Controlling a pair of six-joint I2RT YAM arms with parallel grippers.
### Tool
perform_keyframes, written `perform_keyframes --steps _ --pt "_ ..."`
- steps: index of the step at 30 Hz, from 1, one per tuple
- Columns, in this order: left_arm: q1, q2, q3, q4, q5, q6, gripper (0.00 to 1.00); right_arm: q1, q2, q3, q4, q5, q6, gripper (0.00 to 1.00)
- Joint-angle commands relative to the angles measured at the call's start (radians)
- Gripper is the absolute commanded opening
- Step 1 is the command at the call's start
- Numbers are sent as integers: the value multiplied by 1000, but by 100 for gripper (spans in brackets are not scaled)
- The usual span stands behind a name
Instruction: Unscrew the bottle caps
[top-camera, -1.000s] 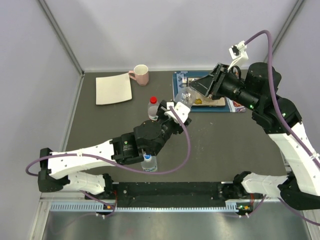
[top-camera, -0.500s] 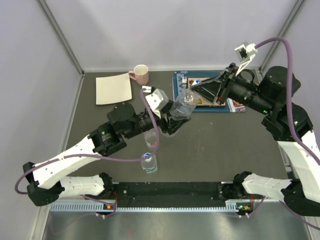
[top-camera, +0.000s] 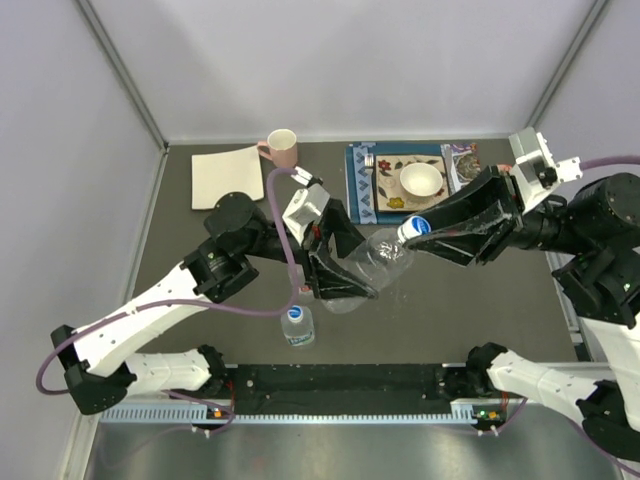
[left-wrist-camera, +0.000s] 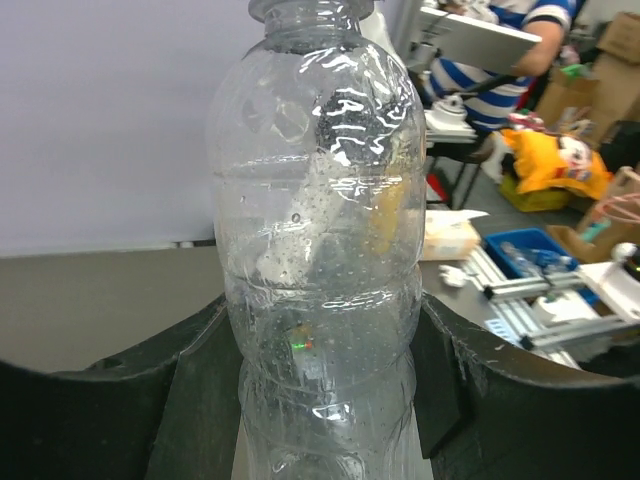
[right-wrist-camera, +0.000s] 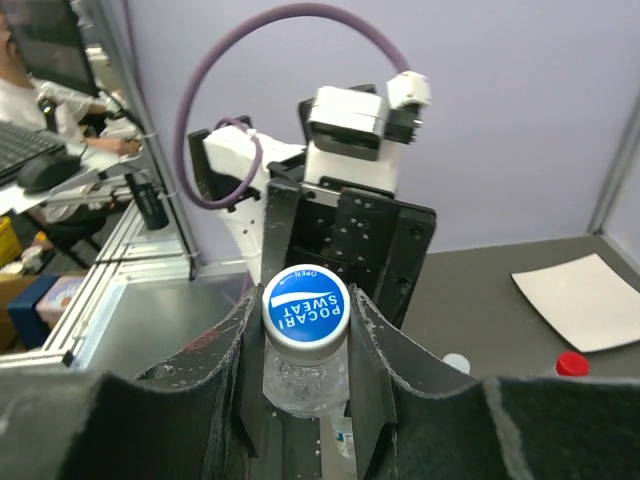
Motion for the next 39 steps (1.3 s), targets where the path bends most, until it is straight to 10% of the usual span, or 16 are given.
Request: perform_keyframes --steps 1,8,17,27,39 --pt "31 13 -26 202 203 -170 49 6 -2 9 115 -199 -20 0" --pt "46 77 -40 410 314 -359 49 6 -16 -51 294 -472 77 0" --pt "53 182 -28 611 377 -519 49 27 -8 -190 981 -589 561 0" --pt "85 166 -29 419 305 -352 48 26 -53 -17 361 -395 136 0" --pt "88 68 -40 50 118 -79 48 27 -156 -89 129 445 -92 0"
